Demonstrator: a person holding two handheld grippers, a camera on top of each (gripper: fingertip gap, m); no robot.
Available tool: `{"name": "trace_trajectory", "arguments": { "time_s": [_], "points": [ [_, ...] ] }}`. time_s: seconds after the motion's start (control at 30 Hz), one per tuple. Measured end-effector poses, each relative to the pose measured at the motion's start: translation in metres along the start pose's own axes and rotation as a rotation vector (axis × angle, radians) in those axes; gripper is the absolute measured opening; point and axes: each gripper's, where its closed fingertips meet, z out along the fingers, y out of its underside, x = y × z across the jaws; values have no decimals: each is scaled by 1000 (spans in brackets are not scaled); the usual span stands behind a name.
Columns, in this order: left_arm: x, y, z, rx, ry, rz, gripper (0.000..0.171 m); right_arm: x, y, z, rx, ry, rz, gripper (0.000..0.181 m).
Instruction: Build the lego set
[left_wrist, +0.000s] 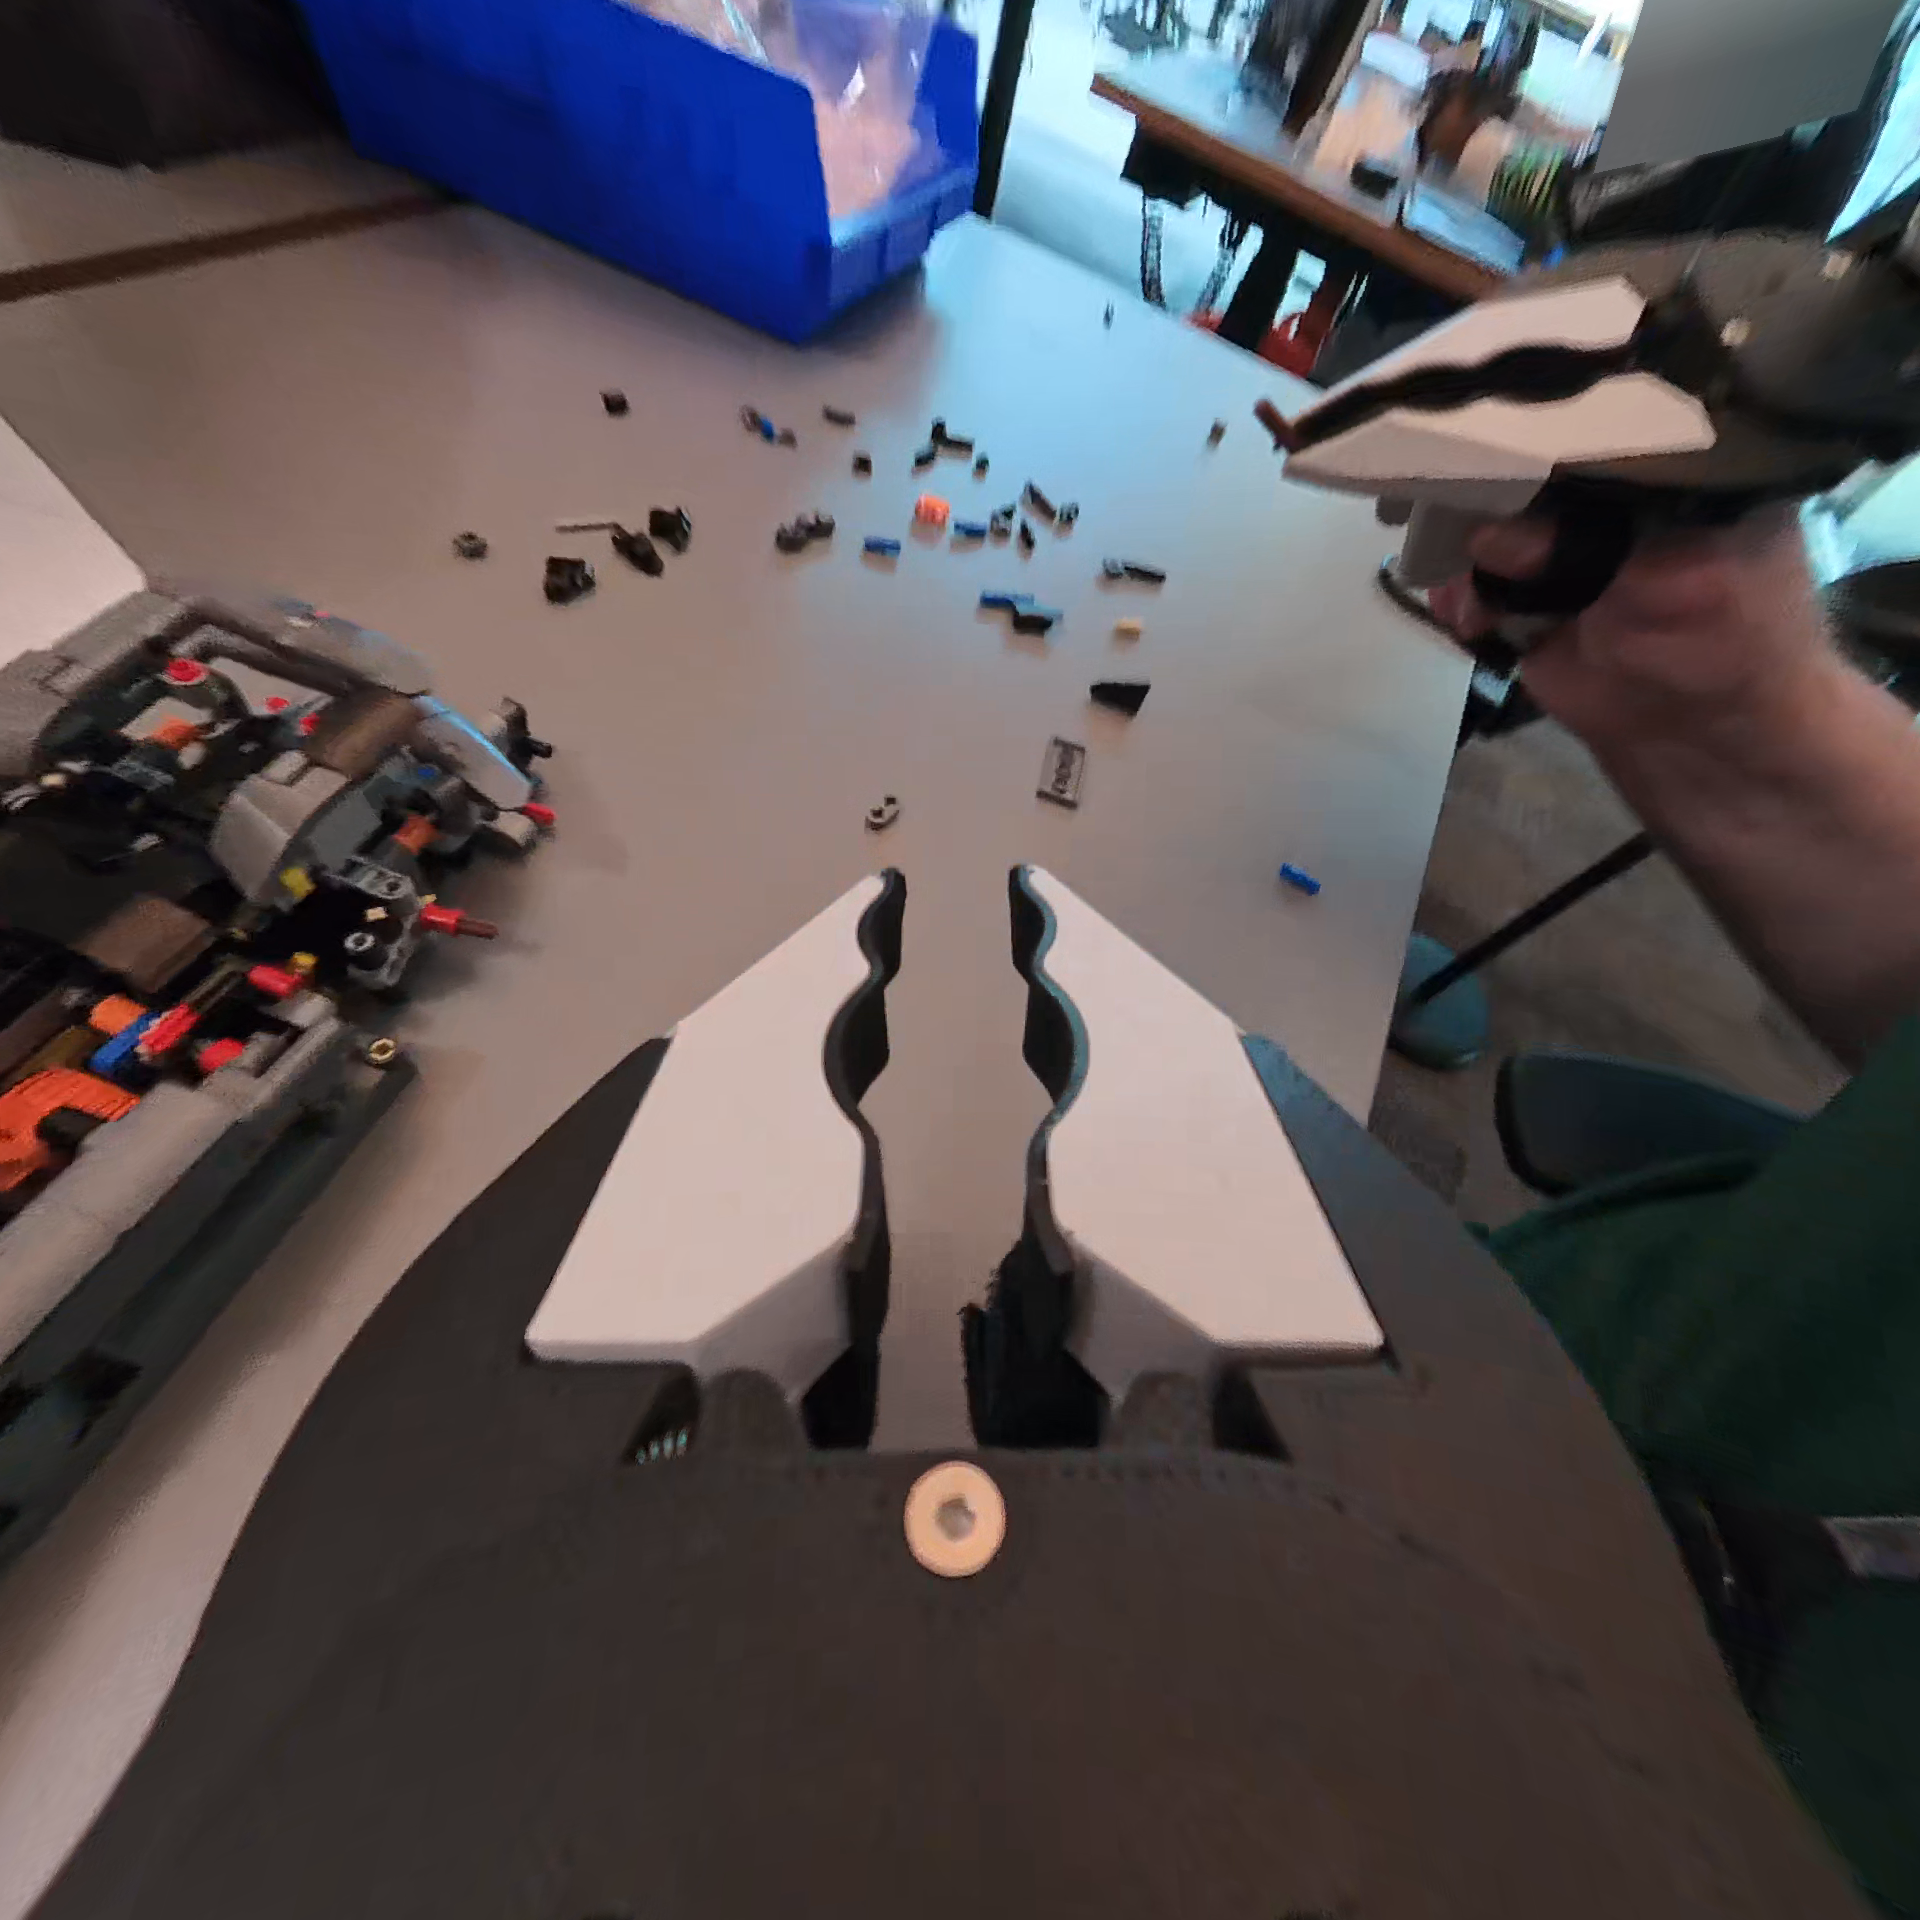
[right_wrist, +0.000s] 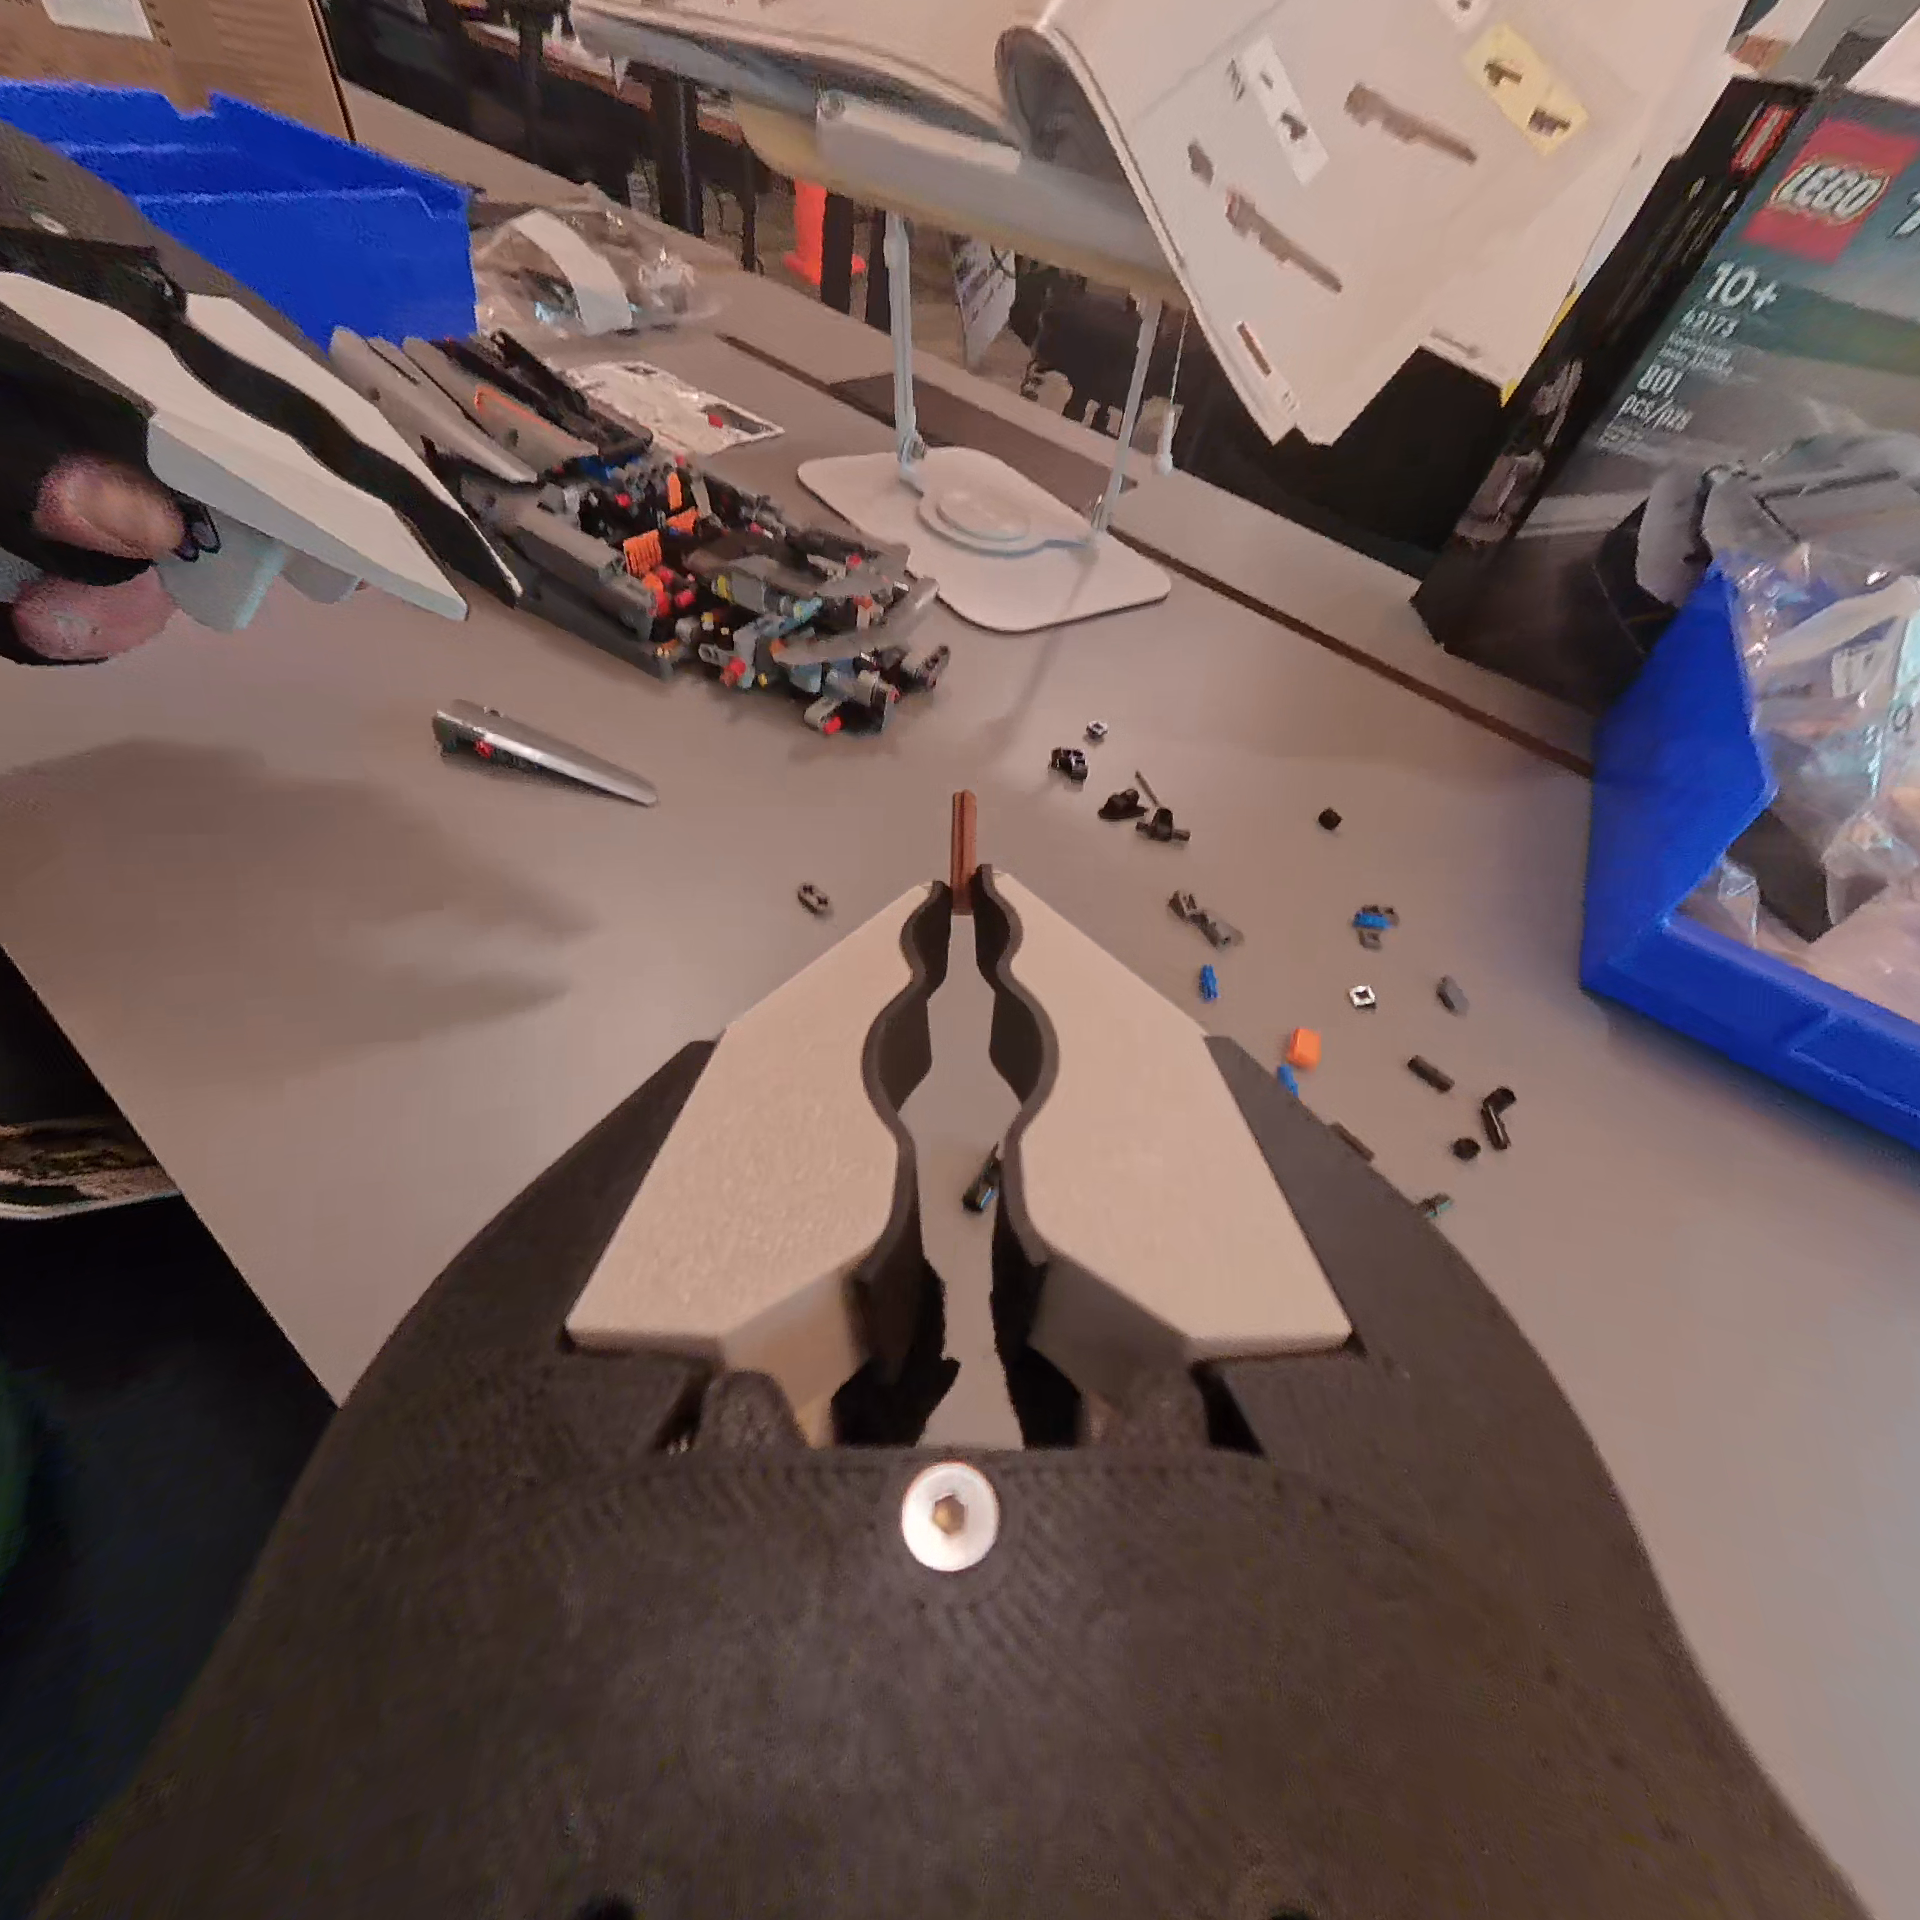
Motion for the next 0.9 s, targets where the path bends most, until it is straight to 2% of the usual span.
{"name": "trace_trajectory", "arguments": {
  "time_s": [0.17,0.43,0.57,0.7,0.9],
  "points": [
    [8,12,41,-155,-30,186,20,-2,15,-1,-43,-20,9,2],
    [-19,28,102,-379,-121,422,22,-10,26,2,-63,-57,18,2],
    [-25,39,117,-444,-97,425,22,-13,30,4,-60,-75,30,2],
    [-24,40,122,-450,-63,393,6,-13,33,6,-56,-88,37,2],
    [-25,39,123,-433,-67,387,6,-12,36,12,-52,-103,44,2]
  ]
}}
